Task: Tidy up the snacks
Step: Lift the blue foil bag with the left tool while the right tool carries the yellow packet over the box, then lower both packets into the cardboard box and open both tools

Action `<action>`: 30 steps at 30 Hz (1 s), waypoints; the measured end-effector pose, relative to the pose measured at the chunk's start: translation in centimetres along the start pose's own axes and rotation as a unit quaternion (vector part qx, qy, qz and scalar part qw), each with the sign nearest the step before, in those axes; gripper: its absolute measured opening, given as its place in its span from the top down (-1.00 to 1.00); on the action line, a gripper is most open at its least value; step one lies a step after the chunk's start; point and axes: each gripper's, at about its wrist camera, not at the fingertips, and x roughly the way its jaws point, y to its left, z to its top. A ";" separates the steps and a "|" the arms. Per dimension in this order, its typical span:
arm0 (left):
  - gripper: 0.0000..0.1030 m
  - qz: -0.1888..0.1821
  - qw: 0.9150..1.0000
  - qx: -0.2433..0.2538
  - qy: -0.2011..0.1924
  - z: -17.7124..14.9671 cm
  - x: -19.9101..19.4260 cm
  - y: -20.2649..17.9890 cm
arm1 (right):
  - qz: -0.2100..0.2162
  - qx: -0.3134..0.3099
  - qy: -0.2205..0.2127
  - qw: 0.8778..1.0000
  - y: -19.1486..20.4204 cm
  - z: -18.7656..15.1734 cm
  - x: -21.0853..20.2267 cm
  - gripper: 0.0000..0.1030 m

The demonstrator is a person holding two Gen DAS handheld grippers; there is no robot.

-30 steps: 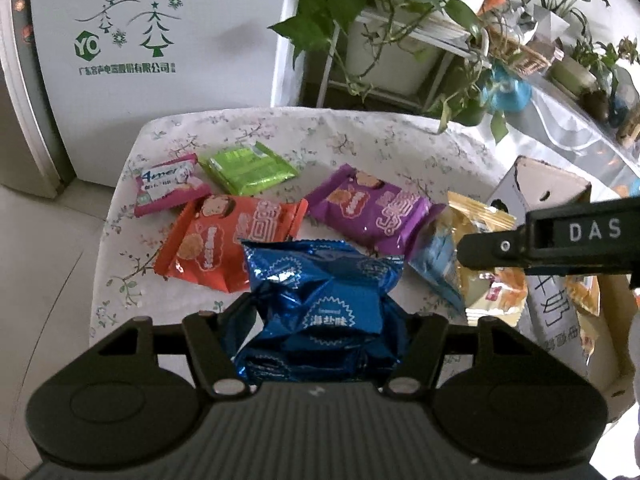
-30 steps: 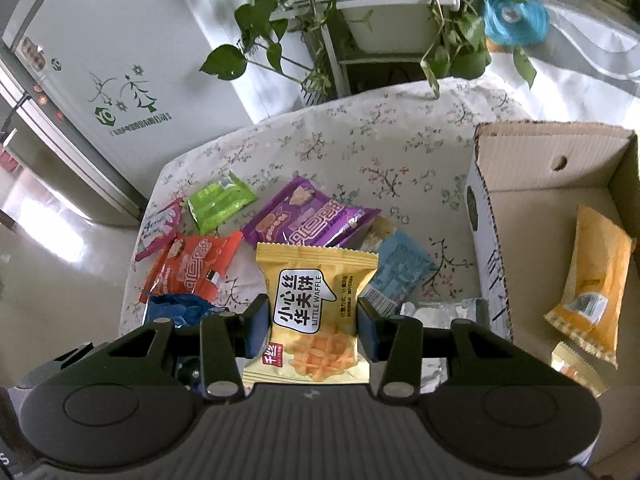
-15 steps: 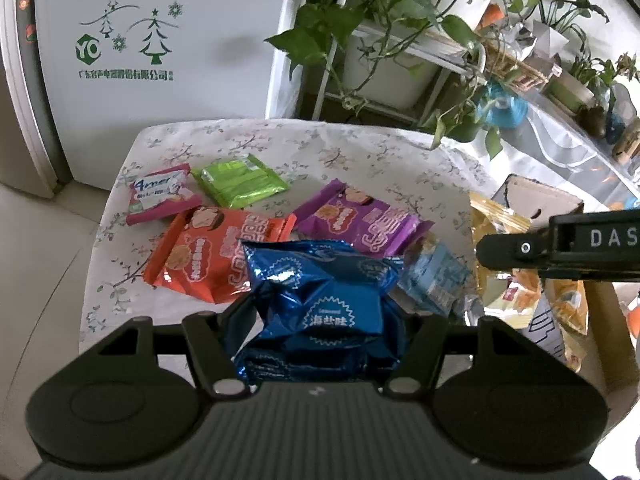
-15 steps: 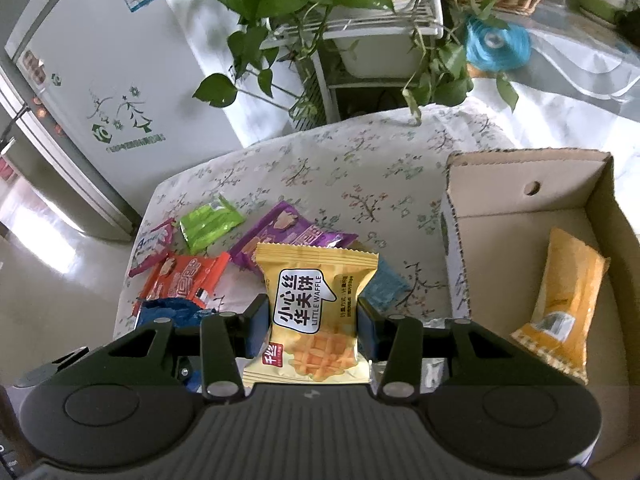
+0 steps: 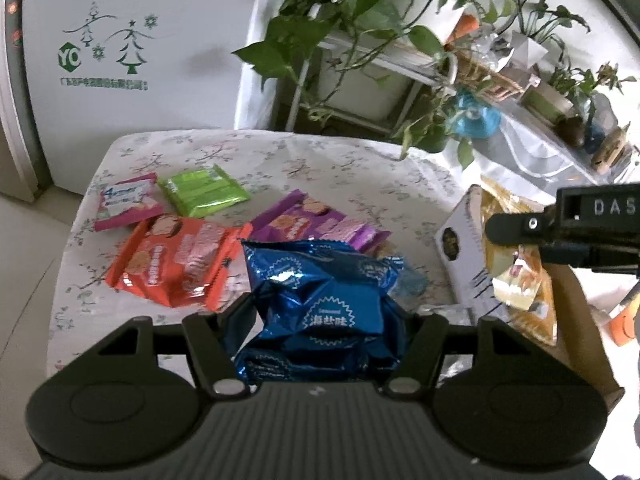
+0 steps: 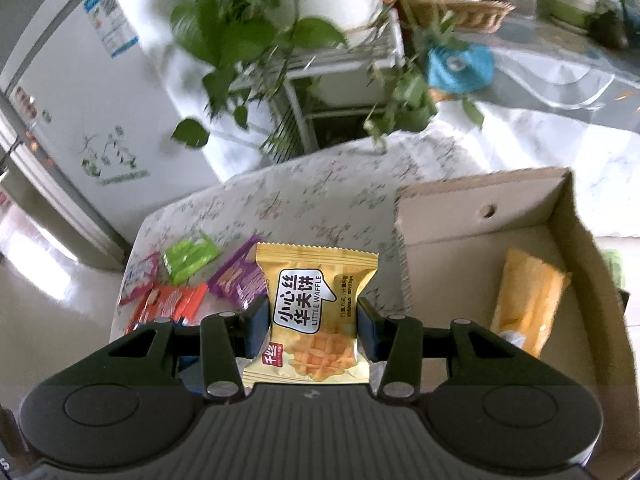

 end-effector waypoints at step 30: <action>-0.27 -0.115 0.988 0.092 0.046 0.0 3.1 -17.2 | -0.075 0.116 -0.063 0.988 -11.6 1.4 -6.1 -0.02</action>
